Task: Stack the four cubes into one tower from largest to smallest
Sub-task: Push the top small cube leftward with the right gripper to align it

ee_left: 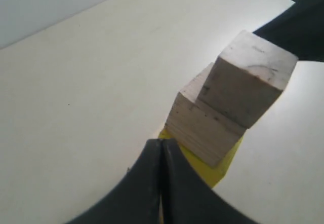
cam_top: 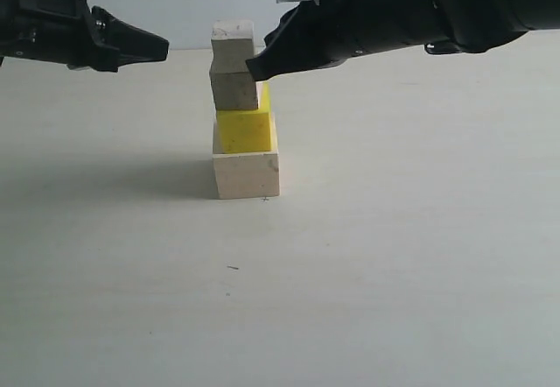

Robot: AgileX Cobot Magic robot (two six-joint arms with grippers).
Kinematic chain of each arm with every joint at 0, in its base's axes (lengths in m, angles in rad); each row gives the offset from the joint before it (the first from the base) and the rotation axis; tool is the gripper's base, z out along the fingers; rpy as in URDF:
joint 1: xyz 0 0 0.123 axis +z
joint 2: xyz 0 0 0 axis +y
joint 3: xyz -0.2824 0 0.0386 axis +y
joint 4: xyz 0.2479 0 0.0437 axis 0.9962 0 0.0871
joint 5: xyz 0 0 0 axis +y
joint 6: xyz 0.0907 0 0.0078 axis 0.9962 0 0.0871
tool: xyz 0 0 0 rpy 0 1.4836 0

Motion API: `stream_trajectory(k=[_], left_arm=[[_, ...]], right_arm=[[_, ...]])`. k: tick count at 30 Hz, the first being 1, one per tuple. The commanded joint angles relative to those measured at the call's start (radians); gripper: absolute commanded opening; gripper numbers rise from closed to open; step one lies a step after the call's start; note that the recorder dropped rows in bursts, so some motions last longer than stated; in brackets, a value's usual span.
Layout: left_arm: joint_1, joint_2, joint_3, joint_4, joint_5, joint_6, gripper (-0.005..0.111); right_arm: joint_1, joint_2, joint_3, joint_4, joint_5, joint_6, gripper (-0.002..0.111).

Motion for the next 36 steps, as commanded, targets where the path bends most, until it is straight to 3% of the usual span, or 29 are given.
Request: stream_trajectory(k=[1,11,36], left_arm=[[-0.007,0.004,0.026,-0.011,0.065,0.005,0.000],[-0.066,0.041,0.027,-0.012,0.089,0.005,0.000],[-0.066,0.077,0.026,-0.052,0.093,0.038,0.000]], right_arm=[[-0.004,-0.008,-0.003,-0.049,-0.036,0.067,0.000],[-0.004,-0.004,-0.003,-0.049,-0.036,0.089,0.000],[-0.004,-0.004,-0.003,-0.049,-0.021,0.093,0.000]])
